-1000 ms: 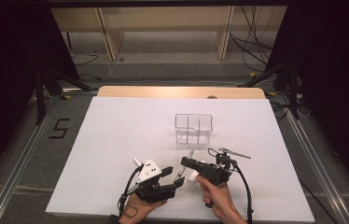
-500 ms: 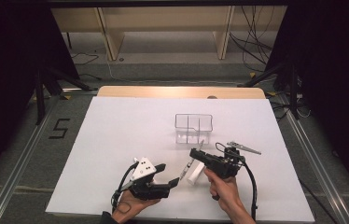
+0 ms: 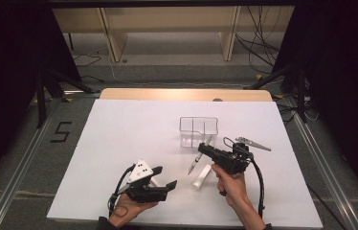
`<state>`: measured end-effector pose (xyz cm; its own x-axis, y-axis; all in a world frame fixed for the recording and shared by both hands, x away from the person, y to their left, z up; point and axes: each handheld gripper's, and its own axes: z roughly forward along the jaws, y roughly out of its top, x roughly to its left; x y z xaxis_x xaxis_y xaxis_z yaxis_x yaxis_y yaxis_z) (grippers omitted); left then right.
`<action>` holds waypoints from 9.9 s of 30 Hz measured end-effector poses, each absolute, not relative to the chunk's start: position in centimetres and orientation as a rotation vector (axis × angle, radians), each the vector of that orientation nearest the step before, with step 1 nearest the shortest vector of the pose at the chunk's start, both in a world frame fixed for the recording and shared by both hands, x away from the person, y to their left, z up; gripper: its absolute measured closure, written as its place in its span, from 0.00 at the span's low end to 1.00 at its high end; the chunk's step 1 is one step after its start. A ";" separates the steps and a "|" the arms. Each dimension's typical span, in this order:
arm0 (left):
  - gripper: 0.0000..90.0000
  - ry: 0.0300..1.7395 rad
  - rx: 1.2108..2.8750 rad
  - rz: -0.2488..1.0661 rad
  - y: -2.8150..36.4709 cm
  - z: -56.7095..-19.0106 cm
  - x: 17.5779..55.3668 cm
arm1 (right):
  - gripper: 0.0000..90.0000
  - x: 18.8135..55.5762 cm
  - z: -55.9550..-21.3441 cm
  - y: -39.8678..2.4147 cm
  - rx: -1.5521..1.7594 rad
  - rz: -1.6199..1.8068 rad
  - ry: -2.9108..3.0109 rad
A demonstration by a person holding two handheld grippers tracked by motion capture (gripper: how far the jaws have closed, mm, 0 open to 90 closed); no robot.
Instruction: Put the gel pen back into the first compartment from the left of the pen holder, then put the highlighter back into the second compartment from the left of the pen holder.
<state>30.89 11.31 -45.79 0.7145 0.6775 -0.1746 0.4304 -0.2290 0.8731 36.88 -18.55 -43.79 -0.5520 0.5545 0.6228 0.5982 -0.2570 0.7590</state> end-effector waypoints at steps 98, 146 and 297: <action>0.20 0.946 1.879 0.413 15.0 -46.5 31.4 | 0.88 48.0 -38.7 -12.9 -1.642 -1.932 -2.385; 0.19 1.036 1.806 0.445 16.1 -46.5 32.0 | 0.38 44.7 -38.8 -14.1 -1.593 -1.914 -2.445; 0.18 1.231 1.651 0.578 20.8 -46.4 33.3 | 0.83 35.8 -48.1 0.4 -0.974 -0.969 -3.010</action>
